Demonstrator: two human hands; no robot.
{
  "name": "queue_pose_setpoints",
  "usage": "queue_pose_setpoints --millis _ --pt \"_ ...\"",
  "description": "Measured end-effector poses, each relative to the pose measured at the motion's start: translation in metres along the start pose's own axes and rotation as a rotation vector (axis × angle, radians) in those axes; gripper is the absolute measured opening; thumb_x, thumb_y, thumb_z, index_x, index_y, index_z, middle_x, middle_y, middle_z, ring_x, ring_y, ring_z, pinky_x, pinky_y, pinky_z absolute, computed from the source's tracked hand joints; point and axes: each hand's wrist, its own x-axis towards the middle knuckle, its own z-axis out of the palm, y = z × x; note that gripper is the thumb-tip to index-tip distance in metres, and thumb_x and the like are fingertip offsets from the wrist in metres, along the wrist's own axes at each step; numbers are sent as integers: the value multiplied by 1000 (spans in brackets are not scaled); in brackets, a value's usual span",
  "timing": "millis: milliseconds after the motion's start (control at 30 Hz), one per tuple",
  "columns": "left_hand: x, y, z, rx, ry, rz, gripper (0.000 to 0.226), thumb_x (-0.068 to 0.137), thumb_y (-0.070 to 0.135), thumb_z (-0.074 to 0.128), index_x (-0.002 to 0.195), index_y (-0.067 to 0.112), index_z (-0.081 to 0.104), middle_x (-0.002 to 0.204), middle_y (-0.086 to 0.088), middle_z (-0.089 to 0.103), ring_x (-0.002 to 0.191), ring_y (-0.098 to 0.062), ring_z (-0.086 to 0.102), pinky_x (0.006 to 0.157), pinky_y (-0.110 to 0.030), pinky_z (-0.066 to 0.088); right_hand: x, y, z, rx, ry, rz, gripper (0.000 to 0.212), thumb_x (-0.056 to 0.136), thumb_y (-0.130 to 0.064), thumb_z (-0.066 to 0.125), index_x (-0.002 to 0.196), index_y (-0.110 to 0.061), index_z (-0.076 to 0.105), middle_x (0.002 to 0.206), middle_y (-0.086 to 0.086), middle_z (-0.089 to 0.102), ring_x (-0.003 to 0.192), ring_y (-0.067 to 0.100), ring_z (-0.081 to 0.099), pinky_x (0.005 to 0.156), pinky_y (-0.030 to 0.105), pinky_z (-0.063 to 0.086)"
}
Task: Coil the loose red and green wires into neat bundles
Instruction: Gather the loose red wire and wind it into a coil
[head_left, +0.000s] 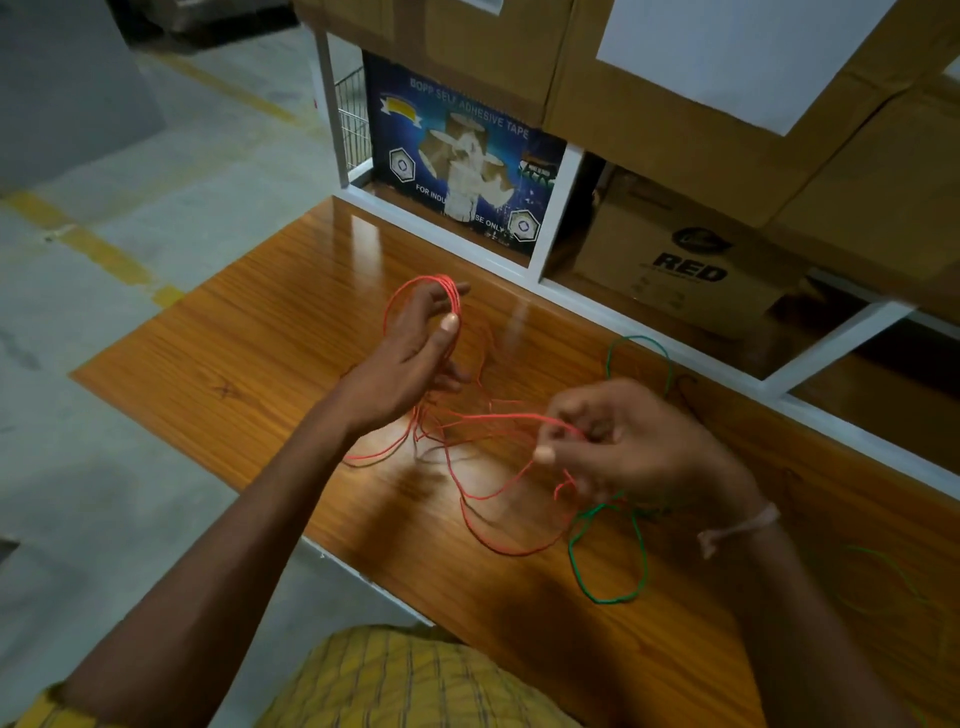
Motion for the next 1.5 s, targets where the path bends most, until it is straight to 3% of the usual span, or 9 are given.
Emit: queue_pose_setpoints --millis 133,300,467,600,867,1100,1233,1400,1500 --pt "-13 7 -5 112 -181 -34 38 112 50 36 150 48 38 151 -4 53 77 -17 76 63 -32 62 -8 -3 -33 312 161 -224 17 96 -21 74 91 -5 71 53 9 51 39 15 45 42 27 43" --pt "-30 22 2 -353 -481 -165 37 116 40 30 149 38 47 131 -15 68 58 -26 55 42 -28 32 16 8 -46 582 384 -216 18 105 -18 57 97 -6 69 51 -5 41 36 3 32 42 22 39" --pt "-35 23 5 -922 -757 -162 50 114 34 22 159 19 38 133 -35 53 49 -11 52 35 -18 26 48 28 -32 333 525 -34 21 108 -23 60 99 -8 71 59 -1 46 40 7 34 41 23 38" --pt "-35 27 7 -1216 -820 -60 53 113 39 29 162 21 35 140 -35 46 53 -9 58 35 -23 12 58 37 -3 223 391 39 36 109 -35 55 89 -10 71 56 2 53 41 12 42 43 23 40" --pt "-18 33 0 -1561 -536 61 49 115 44 24 160 27 36 164 -33 33 89 -26 72 59 -20 56 46 54 45 486 -37 100 41 108 -27 47 107 10 65 76 21 66 64 22 68 65 22 53" --pt "-5 33 26 -924 7 33 45 117 32 29 161 31 32 168 -12 34 130 -44 66 112 -49 53 28 59 68 271 -148 147 27 97 -22 61 104 4 57 66 -1 49 57 11 42 55 25 33" --pt "-7 21 35 -364 48 95 42 118 29 34 157 42 33 160 14 39 133 -24 67 116 -51 51 12 40 57 74 -99 106 38 103 -37 55 102 -1 66 62 -14 49 57 2 42 56 17 35" --pt "-6 3 33 204 22 176 51 116 37 37 166 39 25 168 2 30 147 -19 52 124 -50 38 -4 18 42 -142 -50 74 33 111 -32 53 94 -13 74 60 -15 54 56 -1 47 59 17 36" --pt "-9 2 36 522 -24 95 56 116 43 32 169 40 14 154 -6 52 118 -23 69 108 -40 48 -11 8 31 -195 6 38 38 111 -35 52 91 -14 76 57 -14 53 54 -1 47 56 16 33"
